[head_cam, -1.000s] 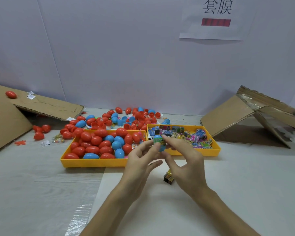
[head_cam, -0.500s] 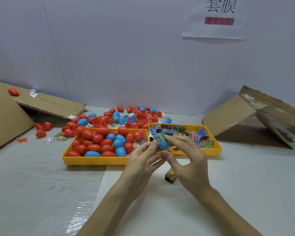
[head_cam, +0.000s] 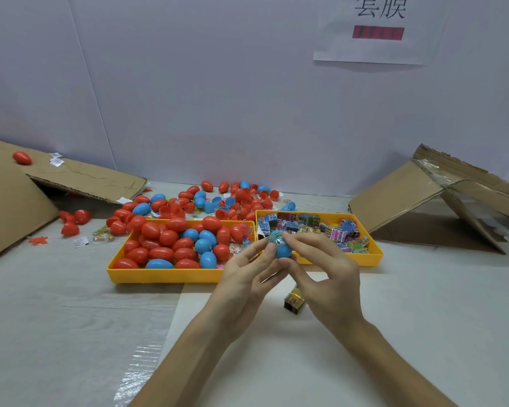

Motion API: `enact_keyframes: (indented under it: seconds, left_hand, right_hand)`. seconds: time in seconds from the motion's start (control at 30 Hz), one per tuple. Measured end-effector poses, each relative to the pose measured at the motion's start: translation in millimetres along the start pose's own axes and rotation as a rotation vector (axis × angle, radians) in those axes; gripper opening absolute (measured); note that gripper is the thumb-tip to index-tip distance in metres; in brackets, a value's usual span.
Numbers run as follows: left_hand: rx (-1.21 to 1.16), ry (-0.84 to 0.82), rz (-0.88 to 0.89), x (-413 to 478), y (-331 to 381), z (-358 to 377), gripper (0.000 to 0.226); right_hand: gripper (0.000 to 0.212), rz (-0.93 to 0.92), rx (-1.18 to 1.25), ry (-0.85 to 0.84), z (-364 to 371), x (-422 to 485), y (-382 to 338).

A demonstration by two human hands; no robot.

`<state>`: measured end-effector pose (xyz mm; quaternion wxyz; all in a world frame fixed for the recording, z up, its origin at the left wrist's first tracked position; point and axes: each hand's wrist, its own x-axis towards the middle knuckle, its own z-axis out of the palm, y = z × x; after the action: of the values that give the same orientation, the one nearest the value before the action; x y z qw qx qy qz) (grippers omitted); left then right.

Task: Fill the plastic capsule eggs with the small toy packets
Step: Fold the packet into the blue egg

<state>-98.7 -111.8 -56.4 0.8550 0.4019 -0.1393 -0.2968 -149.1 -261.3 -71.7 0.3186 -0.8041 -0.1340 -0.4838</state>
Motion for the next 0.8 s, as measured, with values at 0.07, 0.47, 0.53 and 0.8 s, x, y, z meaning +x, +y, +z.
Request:
enact_keyframes:
  seconds: [0.07,0.47,0.53,0.8]
  left_hand:
    - [0.003,0.0,0.002,0.3,-0.6,-0.6,0.049]
    - [0.036,0.062,0.033,0.9,-1.2,-0.7,0.053]
    - [0.065,0.084,0.044,1.6,-1.1,-0.5,0.055]
    - [0.173,0.115,0.144,2.3,-3.1,-0.9,0.049]
  right_hand:
    - [0.034,-0.01,-0.002,0.011,-0.1,-0.6,2.0]
    - [0.026,0.109,0.118,0.005,-2.2,1.4,-2.6]
    - [0.024,0.145,0.146,0.014,-2.5,1.8,-4.8]
    - [0.012,0.031,-0.02,0.041,-4.4,1.7,-0.1]
